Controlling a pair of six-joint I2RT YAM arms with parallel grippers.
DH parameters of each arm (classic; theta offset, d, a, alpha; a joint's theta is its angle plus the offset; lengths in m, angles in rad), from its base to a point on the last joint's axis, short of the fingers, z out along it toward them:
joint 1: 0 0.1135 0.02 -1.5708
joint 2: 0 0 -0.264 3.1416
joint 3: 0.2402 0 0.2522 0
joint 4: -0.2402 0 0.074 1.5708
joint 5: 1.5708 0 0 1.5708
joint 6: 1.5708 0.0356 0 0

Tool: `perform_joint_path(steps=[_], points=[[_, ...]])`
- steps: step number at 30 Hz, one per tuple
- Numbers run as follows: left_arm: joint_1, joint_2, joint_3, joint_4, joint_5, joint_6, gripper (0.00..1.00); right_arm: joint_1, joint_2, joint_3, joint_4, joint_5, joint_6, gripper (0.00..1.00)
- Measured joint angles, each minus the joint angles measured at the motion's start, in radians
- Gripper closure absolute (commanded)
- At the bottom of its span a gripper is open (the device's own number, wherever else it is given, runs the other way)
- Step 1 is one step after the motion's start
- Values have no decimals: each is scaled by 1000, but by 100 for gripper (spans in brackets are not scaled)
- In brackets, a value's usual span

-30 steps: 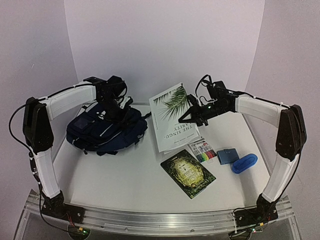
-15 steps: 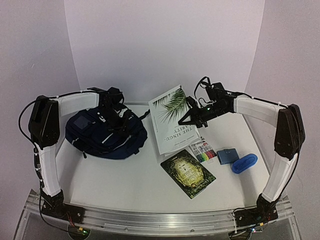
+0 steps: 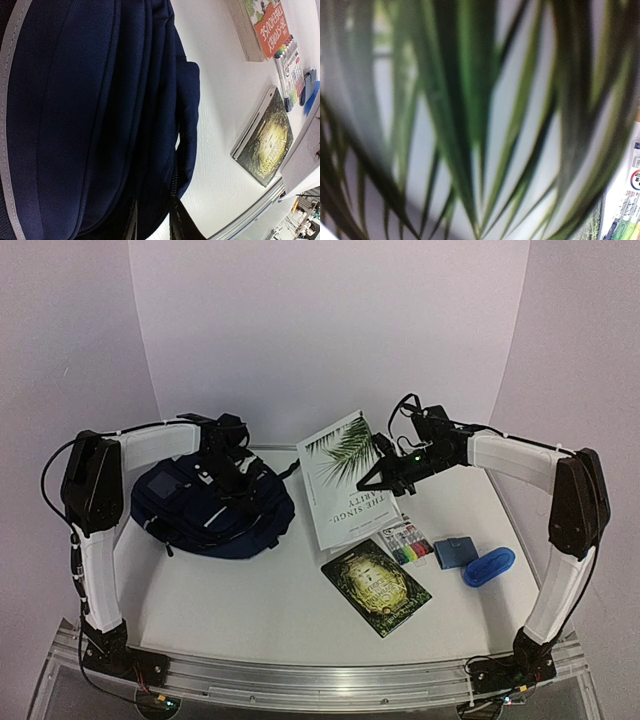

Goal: Pack the student bag
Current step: Place the book in the student bag.

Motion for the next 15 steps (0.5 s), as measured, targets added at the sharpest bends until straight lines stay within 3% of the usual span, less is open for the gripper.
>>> perform_joint_path(steps=[15], points=[[-2, 62, 24, -36, -6, 24, 57, 0, 0, 0, 0, 0, -4, 100]])
